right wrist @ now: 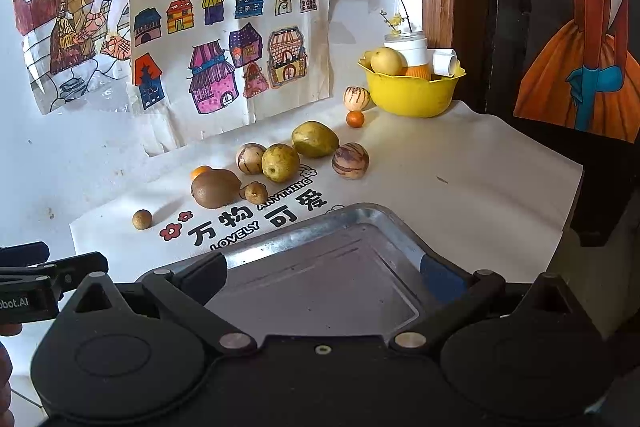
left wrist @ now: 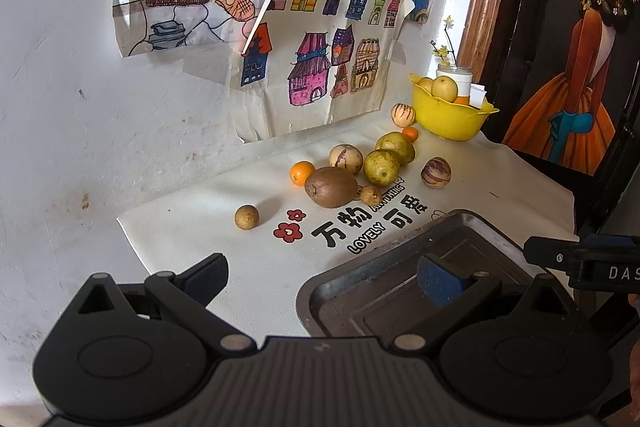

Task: Organize fruits

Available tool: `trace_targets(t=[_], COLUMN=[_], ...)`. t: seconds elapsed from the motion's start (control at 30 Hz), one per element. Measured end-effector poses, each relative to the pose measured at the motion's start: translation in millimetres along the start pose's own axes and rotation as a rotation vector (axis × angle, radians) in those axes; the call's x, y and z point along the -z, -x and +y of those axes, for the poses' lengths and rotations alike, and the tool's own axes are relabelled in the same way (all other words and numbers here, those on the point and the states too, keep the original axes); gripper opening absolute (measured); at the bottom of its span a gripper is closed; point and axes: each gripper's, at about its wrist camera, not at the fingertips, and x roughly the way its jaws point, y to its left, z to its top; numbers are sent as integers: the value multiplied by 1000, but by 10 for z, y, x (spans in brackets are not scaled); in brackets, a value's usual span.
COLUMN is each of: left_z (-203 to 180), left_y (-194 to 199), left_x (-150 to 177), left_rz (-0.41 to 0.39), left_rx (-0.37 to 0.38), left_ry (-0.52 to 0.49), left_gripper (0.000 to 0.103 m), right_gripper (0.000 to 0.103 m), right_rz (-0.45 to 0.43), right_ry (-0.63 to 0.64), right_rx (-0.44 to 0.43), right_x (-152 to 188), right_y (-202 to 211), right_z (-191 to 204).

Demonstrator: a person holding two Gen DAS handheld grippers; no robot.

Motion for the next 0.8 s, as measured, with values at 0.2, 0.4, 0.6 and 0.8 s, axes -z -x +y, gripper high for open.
trace_targets(t=[0.2,0.4,0.6,0.8], left_z=[30,125,227,312], left_y=[-31,-151,-327,-562], left_x=[5,-32,-79,-109], left_rz=[0,3,21,40], left_rx=[-11,-33,-46,-56], left_ry=[-6,-2,17,14], left_gripper=[103,103,103,103], right_gripper=[103,103,103,103], right_rz=[0,5,23,42], right_ry=[-1,0,8,27], right_rx=[-3,-4,-5,-18], right_x=[-12,-31,-83,-134], right_y=[-22,-57,-215,-419], right_z=[-5,-2,18,87])
